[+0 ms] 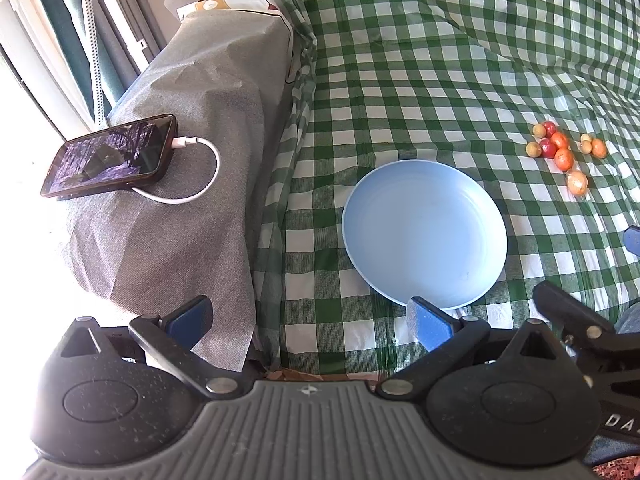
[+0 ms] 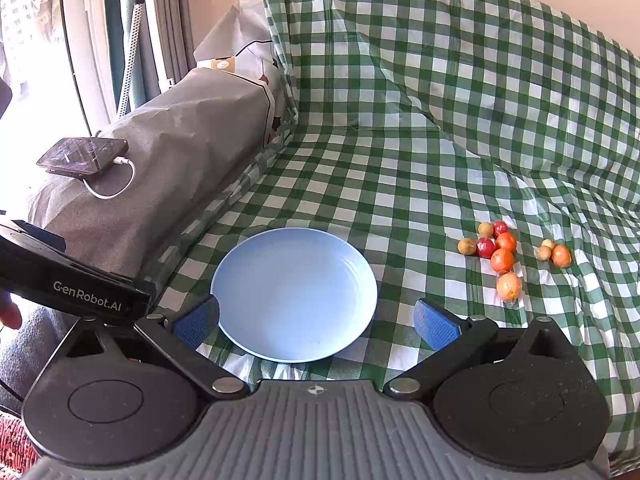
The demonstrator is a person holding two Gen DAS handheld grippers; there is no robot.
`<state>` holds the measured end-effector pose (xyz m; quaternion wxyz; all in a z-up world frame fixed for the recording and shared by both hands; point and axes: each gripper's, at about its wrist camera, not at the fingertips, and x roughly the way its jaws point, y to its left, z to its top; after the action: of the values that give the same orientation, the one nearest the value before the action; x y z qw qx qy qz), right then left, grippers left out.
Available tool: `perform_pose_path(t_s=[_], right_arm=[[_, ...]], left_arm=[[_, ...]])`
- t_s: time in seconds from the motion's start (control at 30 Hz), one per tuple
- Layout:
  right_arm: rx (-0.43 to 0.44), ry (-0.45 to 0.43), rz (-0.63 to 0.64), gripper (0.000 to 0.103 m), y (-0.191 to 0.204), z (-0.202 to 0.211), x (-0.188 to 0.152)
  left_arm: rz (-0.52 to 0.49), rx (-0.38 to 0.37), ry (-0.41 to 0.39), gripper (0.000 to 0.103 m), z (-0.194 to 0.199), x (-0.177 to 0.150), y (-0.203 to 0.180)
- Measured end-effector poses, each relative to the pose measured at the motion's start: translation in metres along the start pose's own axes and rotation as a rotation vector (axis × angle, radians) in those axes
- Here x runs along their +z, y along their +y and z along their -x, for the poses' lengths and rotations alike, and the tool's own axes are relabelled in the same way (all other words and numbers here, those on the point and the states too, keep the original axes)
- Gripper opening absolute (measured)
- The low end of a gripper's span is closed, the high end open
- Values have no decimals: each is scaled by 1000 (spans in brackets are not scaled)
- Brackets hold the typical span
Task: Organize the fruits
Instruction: 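Grasp an orange with the right gripper while the left gripper grasps a small yellow fruit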
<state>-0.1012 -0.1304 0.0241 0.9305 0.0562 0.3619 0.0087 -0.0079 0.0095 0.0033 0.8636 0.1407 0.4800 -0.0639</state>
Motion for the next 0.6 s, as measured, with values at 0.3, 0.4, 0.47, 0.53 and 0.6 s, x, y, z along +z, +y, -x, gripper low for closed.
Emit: perform_pose_path(t_s=[0.3,0.4,0.47,0.53,0.6], right_arm=[[-234,-167,-202,103,-72,6,1],[-336,-151,-257,103,-121,-5,-5],[-373,-111,-294,103,-156,-17,-12],[-389,-80,-349,103,-191,-32,-21],[-381,-56,-403,102,-220,-50,-32]], left_arm=[[-81,-74,-5,103,-11,40,-51],[-122,-118,-30,103,-24,65,-91],[-166,-145,-34,103,-40,82,-124],[-213,-168,-34,103,-62,100,-156],[-269,-200,-47,103,-89,115,-188]])
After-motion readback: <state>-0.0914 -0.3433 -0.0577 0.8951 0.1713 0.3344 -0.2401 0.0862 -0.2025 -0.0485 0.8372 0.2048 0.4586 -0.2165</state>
